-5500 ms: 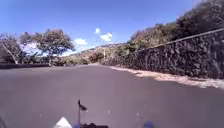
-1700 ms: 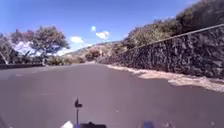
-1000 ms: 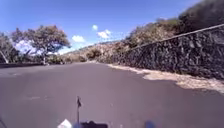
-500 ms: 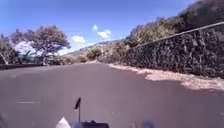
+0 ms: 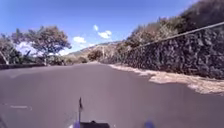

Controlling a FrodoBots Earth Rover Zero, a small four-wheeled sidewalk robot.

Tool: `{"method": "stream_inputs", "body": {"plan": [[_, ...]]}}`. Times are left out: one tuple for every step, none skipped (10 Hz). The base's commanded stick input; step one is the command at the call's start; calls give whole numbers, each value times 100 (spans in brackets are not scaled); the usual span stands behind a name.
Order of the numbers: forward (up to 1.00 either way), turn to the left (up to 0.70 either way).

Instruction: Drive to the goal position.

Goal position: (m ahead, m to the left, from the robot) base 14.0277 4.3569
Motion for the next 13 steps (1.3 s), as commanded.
{"method": "stream_inputs", "body": {"plan": [[50,0],[50,0],[50,0],[50,0],[50,0],[50,0],[50,0],[50,0],[50,0],[50,0],[50,0],[50,0],[50,0]]}}
